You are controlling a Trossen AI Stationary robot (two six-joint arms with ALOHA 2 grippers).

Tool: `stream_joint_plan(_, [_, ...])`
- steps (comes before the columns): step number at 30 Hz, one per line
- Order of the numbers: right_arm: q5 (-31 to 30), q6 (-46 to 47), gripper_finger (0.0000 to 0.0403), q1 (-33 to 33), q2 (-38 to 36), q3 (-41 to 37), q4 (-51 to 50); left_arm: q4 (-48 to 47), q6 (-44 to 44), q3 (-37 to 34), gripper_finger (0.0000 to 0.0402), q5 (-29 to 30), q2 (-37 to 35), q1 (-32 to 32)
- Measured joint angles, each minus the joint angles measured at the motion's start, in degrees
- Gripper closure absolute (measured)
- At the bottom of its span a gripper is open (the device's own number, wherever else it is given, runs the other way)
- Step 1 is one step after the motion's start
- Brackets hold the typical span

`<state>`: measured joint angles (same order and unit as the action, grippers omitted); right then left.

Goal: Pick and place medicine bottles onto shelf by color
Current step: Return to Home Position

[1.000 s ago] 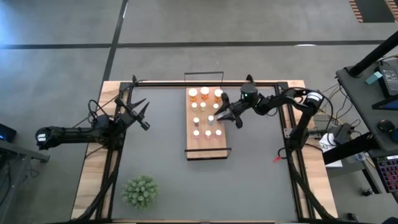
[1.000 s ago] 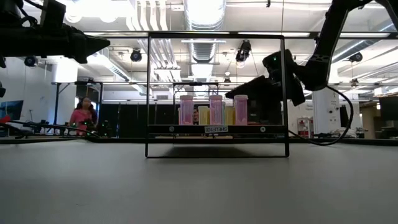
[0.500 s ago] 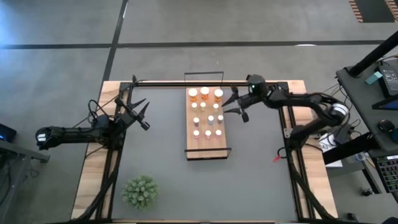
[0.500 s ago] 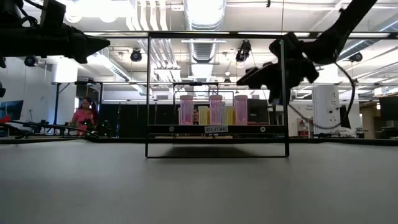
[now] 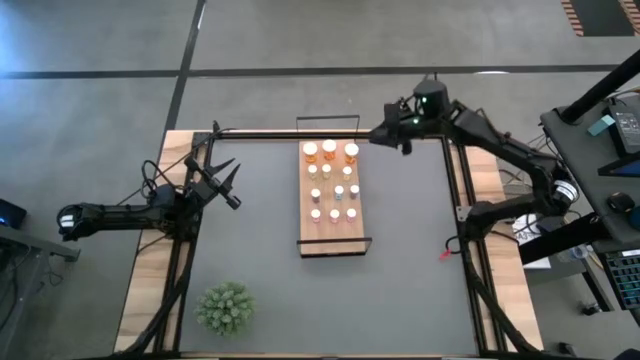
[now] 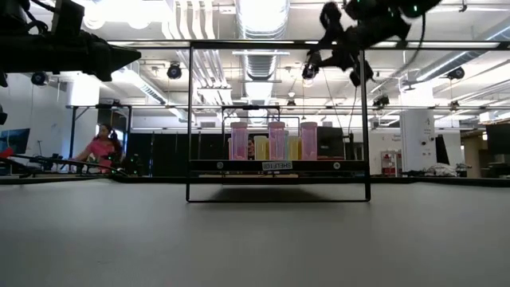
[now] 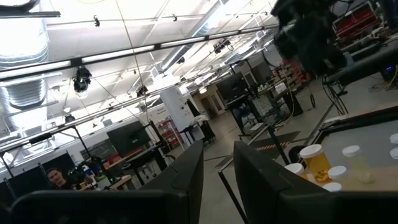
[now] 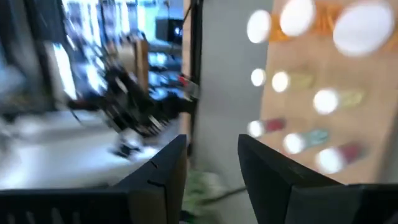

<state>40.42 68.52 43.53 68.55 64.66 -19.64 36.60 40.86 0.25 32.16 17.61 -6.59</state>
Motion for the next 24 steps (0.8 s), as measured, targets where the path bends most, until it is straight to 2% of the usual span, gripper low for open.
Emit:
stream_joint_plan(3, [-0.11,-13.76,0.0268,0.02,0.02,5.37,-9.18,0.00,0.00,-0.01,0.0330,-0.01,0.00,-0.01])
stream_joint_plan(6, [-1.68,-20.34,0.0268,0.00,0.02,9.02,-15.56,0.00,0.00,-0.01,0.0330,-0.01,0.00,-0.01])
stream_joint_plan(11, [-7.91,-34.49,0.0268,0.11,0.01,13.14,-16.07,0.00,0.00,0.00,0.0330,-0.02,0.00,-0.02])
stream_joint_plan(19, [-9.61,-42.75,0.0268,1.13,-5.23,13.18,-16.11,0.00,0.00,0.00,0.0330,0.00,0.00,-0.02])
stream_joint_plan(24, [-11.74,-43.68,0.0268,1.02,-9.45,10.43,-15.28,0.00,0.00,-0.01,0.0330,-0.01,-0.01,-0.02])
